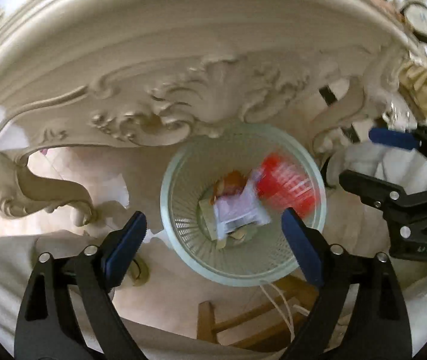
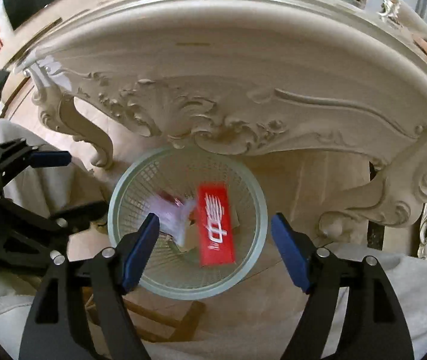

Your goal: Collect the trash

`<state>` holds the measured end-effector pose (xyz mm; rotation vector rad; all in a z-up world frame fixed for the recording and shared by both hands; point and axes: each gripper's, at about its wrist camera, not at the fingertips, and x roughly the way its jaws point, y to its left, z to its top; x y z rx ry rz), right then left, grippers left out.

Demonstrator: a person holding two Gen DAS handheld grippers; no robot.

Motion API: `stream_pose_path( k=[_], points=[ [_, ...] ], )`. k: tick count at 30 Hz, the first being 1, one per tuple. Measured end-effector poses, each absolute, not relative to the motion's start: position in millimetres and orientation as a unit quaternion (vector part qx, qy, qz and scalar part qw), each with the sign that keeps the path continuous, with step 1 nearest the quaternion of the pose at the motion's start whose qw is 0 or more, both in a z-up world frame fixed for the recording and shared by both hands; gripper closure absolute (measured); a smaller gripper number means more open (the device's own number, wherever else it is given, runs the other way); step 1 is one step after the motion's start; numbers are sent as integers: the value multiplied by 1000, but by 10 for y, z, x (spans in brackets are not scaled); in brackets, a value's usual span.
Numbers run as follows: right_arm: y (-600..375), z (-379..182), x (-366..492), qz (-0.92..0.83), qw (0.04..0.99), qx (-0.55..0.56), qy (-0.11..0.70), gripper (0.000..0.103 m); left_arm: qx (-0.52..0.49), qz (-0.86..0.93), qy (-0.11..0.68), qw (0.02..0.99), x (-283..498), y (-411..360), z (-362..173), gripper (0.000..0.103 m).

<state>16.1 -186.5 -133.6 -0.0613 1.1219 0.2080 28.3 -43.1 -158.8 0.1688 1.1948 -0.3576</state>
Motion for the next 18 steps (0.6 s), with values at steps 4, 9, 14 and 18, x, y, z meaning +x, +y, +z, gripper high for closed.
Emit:
stream_pose_path(
  k=[4, 9, 14, 18],
  points=[
    [-1992, -1236, 72, 96, 844, -8, 527, 30, 58, -158, 528, 832, 227, -280, -1400, 10],
    [-1964, -1064, 6, 110, 850, 2, 515, 30, 42, -154, 501, 851, 160, -172, -1104, 10],
    [-1902, -729, -5, 126, 867, 9, 483, 30, 24, -147, 478, 865, 254, -40, -790, 10],
    [-1920, -386, 140, 132, 889, 1, 439, 30, 9, -136, 445, 885, 514, 94, -405, 10]
  ],
)
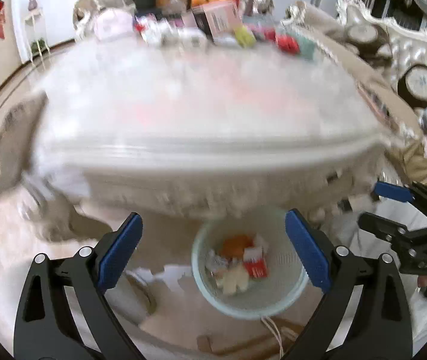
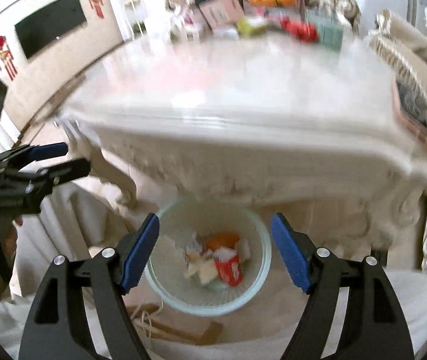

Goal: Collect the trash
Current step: 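Grasp crumpled white paper with left tool while right tool grasps teal box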

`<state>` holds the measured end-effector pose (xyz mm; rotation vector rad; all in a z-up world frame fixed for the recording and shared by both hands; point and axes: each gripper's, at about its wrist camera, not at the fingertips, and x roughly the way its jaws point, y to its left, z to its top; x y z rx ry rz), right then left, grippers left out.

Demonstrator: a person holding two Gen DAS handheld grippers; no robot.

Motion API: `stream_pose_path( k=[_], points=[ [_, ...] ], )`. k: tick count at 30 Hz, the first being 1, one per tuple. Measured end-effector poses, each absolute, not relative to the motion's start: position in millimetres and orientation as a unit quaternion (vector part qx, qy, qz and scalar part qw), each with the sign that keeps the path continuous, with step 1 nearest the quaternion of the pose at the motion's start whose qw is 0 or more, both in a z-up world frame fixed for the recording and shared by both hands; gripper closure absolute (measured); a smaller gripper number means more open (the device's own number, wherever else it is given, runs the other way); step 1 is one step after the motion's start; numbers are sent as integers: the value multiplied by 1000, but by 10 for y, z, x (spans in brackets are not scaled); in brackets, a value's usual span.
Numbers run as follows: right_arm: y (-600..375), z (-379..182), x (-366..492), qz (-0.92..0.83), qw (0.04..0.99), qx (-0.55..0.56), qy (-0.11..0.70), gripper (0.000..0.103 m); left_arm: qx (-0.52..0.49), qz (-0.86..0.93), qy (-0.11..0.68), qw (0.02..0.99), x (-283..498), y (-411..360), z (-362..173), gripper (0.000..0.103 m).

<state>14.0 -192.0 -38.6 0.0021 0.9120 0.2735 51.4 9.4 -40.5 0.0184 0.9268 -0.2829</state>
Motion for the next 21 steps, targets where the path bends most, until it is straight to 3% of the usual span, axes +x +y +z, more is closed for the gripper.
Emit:
stream_pose_path(
  k=[10, 21],
  points=[
    [-2632, 253, 1431, 13, 941, -10, 339, 30, -7, -51, 371, 927, 1625, 317, 157, 10],
    [-3349, 258, 2825, 12, 930, -2, 367, 30, -4, -33, 413, 910, 3072, 347, 66, 10]
  ],
)
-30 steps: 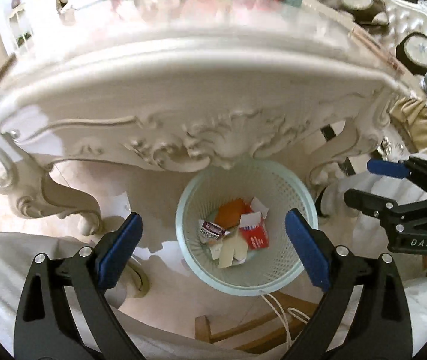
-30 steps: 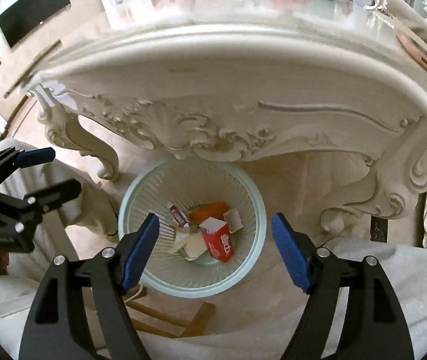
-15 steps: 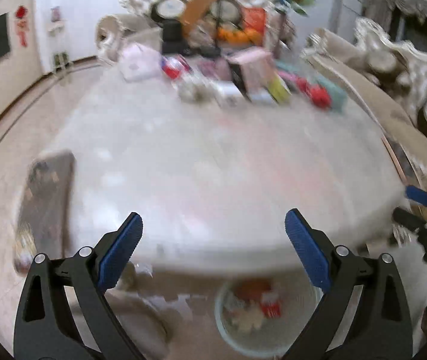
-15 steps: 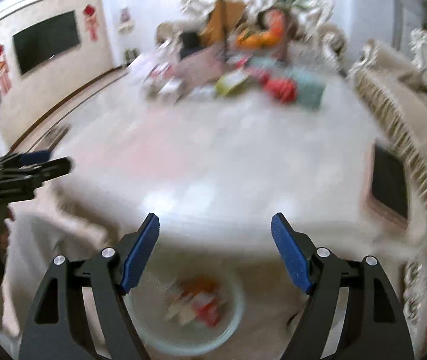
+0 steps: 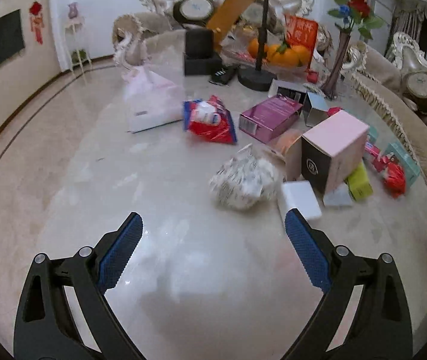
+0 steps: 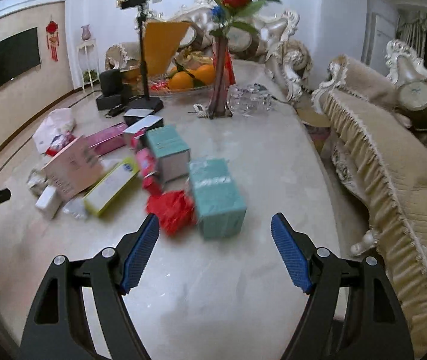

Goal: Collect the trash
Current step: 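Grasp crumpled white paper with left tool while right tool grasps teal box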

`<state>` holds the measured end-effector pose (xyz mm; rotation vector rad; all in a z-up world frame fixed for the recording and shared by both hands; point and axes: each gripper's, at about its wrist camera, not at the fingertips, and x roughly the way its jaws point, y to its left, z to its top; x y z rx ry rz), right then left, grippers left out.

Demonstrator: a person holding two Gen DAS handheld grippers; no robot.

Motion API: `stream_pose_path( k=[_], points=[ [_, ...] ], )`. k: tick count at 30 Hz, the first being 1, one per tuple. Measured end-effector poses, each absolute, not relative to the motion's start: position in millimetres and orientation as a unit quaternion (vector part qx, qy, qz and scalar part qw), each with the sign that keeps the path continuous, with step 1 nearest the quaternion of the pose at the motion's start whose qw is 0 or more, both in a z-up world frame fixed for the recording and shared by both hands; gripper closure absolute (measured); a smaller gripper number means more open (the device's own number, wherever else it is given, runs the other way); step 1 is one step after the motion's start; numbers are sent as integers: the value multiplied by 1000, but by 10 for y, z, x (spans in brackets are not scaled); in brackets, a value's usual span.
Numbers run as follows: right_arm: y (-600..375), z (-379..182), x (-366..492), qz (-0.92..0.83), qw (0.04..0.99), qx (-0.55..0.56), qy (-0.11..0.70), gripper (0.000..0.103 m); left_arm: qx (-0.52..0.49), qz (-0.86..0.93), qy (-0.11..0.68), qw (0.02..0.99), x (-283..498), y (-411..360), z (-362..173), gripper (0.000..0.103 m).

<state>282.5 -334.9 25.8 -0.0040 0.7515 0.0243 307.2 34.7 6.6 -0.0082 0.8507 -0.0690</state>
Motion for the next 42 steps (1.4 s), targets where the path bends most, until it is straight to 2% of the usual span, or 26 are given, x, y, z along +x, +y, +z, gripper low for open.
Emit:
stream_pose_path(
  k=[6, 17, 26, 28, 29, 33, 34, 36, 37, 38, 42],
  points=[
    [-3432, 100, 3203, 29, 919, -16, 393, 30, 25, -39, 437, 898, 3467, 214, -124, 10],
    [-3297, -98, 3494, 42, 906, -88, 412, 30, 19, -56, 456, 888, 3752, 186, -287, 10],
    [-3414, -183, 3639, 43, 898, -44, 436, 30, 30, -50, 458, 887, 3821, 151, -319, 10],
    [-3451, -199, 3638, 44, 896, -31, 440, 33, 18, -51, 455, 889, 3817, 191, -318, 10],
    [-3469, -202, 3639, 48, 896, -23, 441, 39, 9, -49, 451, 891, 3823, 224, -312, 10],
    [-3515, -211, 3614, 46, 894, -9, 445, 50, -10, -54, 448, 893, 3816, 318, -297, 10],
    [-3512, -224, 3611, 43, 892, -12, 449, 56, -7, -54, 448, 892, 3810, 313, -298, 13],
    [-3504, -235, 3606, 39, 891, -13, 452, 56, -3, -61, 451, 891, 3810, 297, -308, 27],
    [-3501, -234, 3606, 37, 891, -13, 453, 57, -2, -65, 455, 888, 3809, 290, -324, 39],
    [-3497, -232, 3602, 34, 890, -12, 454, 58, 1, -67, 457, 887, 3806, 280, -341, 46],
    [-3495, -175, 3530, 14, 895, -10, 446, 59, 31, -43, 435, 899, 3706, 232, -271, 51]
  ],
)
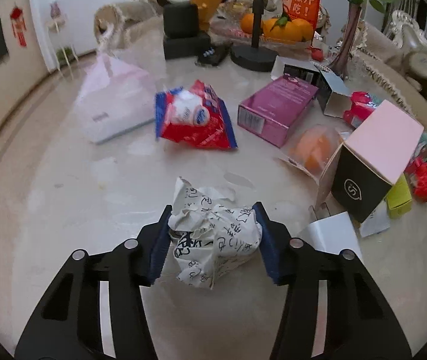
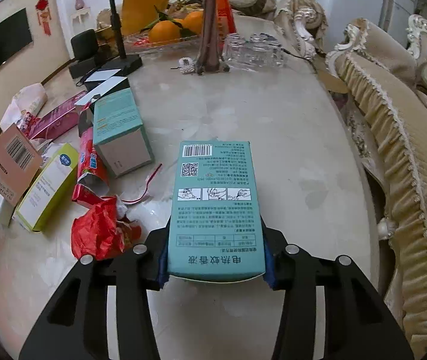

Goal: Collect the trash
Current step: 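Grasp crumpled white paper with left tool while right tool grasps teal box, then drop the crumpled paper and teal box into the wastebasket from both tools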

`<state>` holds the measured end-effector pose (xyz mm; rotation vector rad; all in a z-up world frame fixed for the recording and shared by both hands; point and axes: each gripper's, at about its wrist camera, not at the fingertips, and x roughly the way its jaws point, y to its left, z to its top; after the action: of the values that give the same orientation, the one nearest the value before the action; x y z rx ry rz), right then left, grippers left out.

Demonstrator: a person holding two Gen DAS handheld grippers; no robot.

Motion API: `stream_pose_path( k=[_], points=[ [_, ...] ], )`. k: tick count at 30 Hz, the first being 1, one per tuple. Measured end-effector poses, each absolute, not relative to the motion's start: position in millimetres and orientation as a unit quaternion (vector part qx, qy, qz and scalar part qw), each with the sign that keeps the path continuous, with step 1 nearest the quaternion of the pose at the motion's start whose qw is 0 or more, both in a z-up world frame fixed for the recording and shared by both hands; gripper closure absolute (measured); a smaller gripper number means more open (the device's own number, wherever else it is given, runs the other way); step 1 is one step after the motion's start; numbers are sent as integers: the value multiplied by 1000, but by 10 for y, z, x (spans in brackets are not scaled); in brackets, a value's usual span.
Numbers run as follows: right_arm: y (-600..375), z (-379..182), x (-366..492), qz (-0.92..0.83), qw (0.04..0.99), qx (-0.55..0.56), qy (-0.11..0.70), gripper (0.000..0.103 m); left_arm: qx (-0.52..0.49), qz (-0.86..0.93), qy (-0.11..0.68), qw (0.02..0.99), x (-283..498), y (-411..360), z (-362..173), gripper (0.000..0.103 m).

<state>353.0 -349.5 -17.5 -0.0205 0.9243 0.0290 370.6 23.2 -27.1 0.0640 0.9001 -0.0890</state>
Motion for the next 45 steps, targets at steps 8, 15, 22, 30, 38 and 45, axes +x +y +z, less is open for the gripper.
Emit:
stream_pose_path(
  k=[8, 15, 22, 30, 38, 45],
  points=[
    [-3546, 303, 3125, 22, 917, 34, 398, 59, -8, -70, 378, 923, 3175, 435, 310, 52],
    [-3202, 769, 2011, 83, 940, 52, 328, 59, 11, -131, 326, 936, 2081, 301, 667, 52],
    [-2480, 336, 759, 162, 919, 25, 357, 59, 20, -201, 367, 908, 748, 1, 204, 51],
    [-2021, -488, 8, 205, 855, 37, 476, 59, 20, -210, 471, 857, 98, -135, -691, 51],
    [-2016, -1327, 279, 146, 807, 14, 572, 59, 44, -224, 551, 803, 160, -401, -1386, 51],
    [-1906, -1497, 215, 143, 803, -7, 579, 48, 69, -213, 576, 786, 258, -536, -1644, 27]
  ],
)
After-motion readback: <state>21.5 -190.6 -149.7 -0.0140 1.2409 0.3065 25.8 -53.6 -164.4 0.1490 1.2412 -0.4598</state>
